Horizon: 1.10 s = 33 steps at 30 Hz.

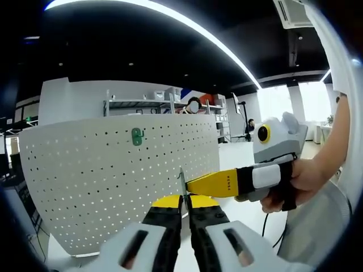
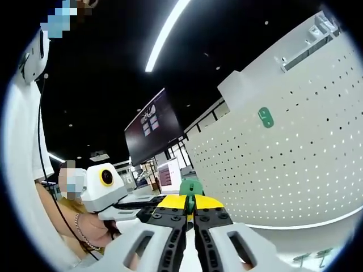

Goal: Insert the hook assembly into the mounting plate slot until the hook locks in place.

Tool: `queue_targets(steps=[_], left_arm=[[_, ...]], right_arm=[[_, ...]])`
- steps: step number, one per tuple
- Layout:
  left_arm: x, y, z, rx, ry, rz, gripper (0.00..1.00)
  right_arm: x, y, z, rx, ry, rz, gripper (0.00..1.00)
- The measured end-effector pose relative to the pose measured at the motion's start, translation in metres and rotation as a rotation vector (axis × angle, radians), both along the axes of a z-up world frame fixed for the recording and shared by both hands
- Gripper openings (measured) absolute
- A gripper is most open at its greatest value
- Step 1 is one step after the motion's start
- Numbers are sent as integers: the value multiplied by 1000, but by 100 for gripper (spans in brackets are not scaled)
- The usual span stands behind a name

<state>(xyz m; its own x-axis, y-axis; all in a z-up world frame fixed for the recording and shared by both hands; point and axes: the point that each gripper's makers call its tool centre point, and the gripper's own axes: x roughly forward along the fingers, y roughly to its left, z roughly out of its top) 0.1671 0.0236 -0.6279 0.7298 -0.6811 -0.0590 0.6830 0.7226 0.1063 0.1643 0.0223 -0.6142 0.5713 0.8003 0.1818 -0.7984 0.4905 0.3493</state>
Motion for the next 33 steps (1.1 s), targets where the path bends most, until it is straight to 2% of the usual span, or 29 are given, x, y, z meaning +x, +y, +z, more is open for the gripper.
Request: queue_targets(steps=[14,18,21,28,33], left_arm=[[1,-1,0,-7,13,6,7],[0,-4,-5,-9,48,2,24],[0,-5,-11,9,65,3,32],[1,-6,-16,8,80,6,59],[1,-7,-22,17,94,10,74]], right_arm=[[1,-1,0,-6,4,-11,0],[5,-6,1,2,16,-24,0],[6,-7,0,-3,17,-28,0],[6,-9,-1,0,22,-29,0],[6,-9,-1,4,26,-28,0]])
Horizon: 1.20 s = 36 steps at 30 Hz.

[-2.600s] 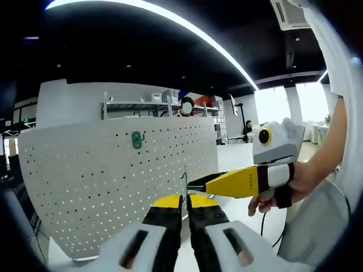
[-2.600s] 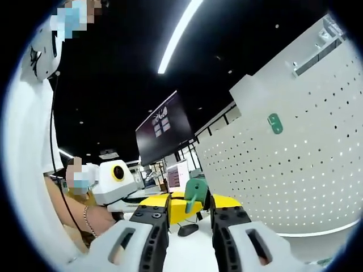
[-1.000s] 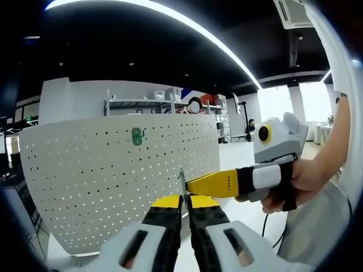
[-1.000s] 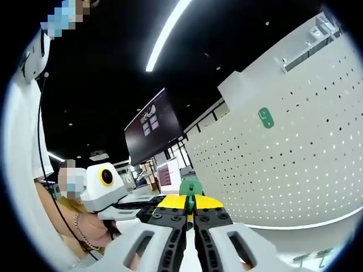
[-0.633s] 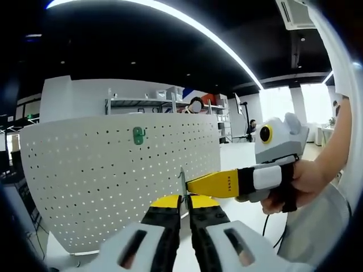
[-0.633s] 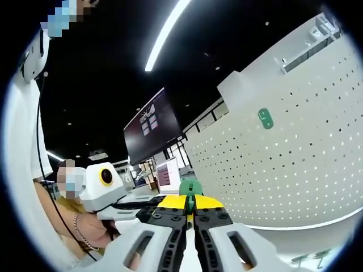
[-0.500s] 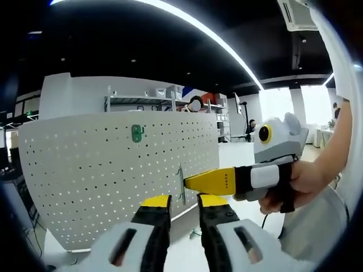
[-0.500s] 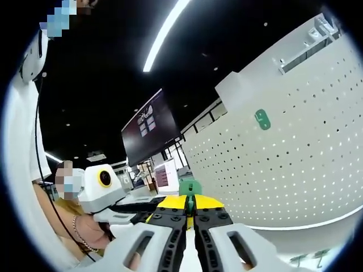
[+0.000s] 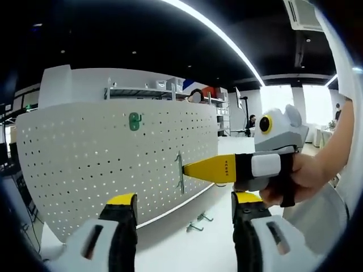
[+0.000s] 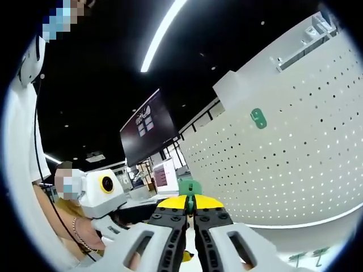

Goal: Insert the hook assembly into the mounting plate slot until the hook locks in place.

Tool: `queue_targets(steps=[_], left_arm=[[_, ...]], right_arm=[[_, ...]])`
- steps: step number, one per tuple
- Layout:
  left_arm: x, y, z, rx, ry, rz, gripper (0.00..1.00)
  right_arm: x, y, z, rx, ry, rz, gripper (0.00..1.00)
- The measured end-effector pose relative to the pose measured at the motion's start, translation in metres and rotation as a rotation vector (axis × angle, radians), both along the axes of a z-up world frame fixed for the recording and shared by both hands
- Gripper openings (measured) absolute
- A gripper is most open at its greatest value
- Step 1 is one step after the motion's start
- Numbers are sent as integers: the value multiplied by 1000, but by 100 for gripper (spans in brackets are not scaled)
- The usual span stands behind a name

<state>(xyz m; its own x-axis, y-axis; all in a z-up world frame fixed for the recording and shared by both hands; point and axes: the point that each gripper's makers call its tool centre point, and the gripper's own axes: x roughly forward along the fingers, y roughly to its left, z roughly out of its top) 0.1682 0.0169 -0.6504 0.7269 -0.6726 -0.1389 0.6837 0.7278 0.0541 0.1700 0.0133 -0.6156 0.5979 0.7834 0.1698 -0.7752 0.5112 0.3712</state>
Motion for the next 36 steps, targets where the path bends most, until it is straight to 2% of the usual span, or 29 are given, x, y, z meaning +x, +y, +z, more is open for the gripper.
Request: queue_targets(steps=[2,8,15,17,20,22,25,26,36], left_arm=[[2,0,-2,9,1,9,84],[4,2,-8,24,24,21,98],[4,2,-8,27,22,21,97],[3,1,-9,29,26,18,97],[2,1,-11,37,29,18,95],[2,0,-13,38,35,10,94],[2,0,-11,43,21,7,92],[2,0,-10,40,23,8,93],[2,-2,-11,45,21,2,92]], right_arm=[[0,0,0,0,0,0,0],[1,-1,-1,0,2,-4,0],[0,0,1,-11,-5,-4,0],[0,0,4,-93,-87,-29,0],[1,2,3,-199,-152,-72,0],[4,-1,0,-248,-172,-103,0],[6,-6,-2,-276,-186,-123,0],[9,-11,-6,-331,-212,-154,0],[13,-13,-9,-331,-197,-163,1]])
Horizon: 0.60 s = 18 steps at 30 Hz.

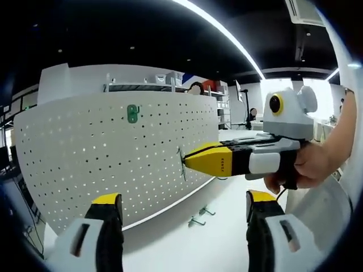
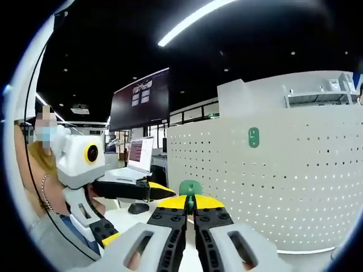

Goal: Insert the hook assembly into the mounting plate slot until the hook locks in place.

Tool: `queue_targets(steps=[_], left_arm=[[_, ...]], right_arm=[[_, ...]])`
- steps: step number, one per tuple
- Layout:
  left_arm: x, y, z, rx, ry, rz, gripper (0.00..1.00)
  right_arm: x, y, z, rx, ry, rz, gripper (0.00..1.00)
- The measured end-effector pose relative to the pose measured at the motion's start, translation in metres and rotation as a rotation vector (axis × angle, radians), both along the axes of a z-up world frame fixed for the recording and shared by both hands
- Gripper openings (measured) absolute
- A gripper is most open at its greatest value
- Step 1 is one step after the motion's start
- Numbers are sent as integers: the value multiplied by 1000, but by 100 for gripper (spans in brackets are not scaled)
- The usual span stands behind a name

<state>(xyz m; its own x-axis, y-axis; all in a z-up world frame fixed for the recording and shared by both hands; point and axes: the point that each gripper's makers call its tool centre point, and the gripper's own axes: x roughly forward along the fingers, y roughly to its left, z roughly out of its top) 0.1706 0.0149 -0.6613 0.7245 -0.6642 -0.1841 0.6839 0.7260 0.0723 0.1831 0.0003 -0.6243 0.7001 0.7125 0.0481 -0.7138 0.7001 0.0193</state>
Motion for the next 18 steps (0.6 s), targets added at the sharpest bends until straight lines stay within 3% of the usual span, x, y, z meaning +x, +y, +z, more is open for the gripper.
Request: queue_targets(steps=[18], left_arm=[[-2,9,-6,-7,20,23,89]], right_arm=[[60,-41,31,34,-5,-188,1]])
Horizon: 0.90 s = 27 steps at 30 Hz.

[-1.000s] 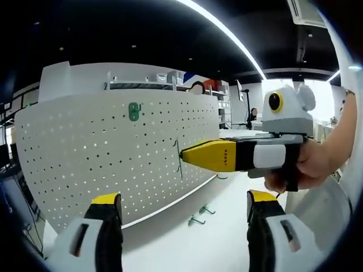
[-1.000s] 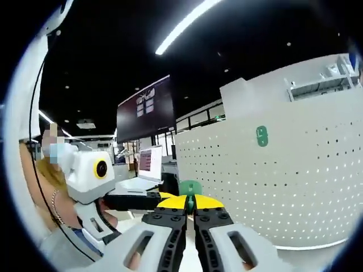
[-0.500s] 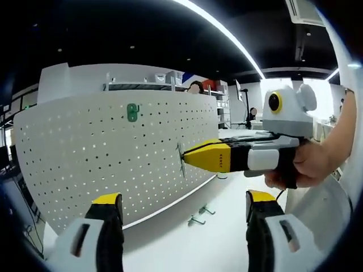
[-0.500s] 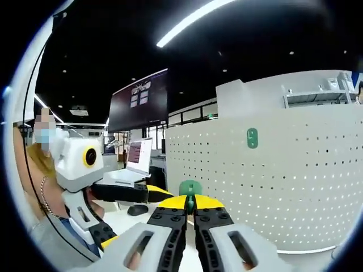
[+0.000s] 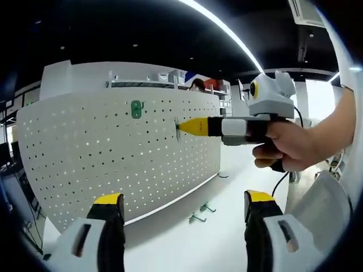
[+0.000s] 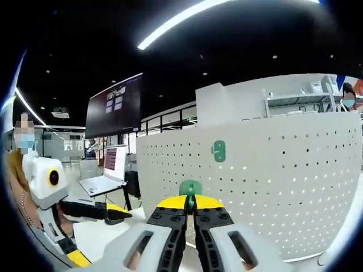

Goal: Insert the hook assembly into the mounting plate slot until the hook locks in place.

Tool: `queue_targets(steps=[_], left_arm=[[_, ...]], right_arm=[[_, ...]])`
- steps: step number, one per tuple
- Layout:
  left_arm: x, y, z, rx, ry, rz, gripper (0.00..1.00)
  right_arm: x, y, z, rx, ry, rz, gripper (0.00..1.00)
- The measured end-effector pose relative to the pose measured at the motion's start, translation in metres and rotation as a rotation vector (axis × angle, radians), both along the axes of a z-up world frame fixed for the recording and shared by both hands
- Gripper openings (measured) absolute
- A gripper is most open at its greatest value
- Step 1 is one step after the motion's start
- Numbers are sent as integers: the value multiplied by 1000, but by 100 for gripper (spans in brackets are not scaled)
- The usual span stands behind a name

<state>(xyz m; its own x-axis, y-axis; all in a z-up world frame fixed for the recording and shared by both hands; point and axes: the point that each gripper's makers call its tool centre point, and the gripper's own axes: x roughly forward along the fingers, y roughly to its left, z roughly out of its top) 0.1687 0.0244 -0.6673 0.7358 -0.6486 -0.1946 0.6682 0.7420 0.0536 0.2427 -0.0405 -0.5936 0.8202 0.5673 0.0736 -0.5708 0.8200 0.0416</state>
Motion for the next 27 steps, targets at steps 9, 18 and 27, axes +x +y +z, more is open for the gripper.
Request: queue_targets(steps=[9,18,27], left_arm=[[-1,3,-2,-11,12,8,84],[-1,2,-3,-9,14,5,84],[-3,3,-5,0,15,3,83]], right_arm=[[26,-16,19,-16,-28,-94,1],[43,-24,26,-22,-30,-156,1],[57,-25,39,-47,-70,-188,1]])
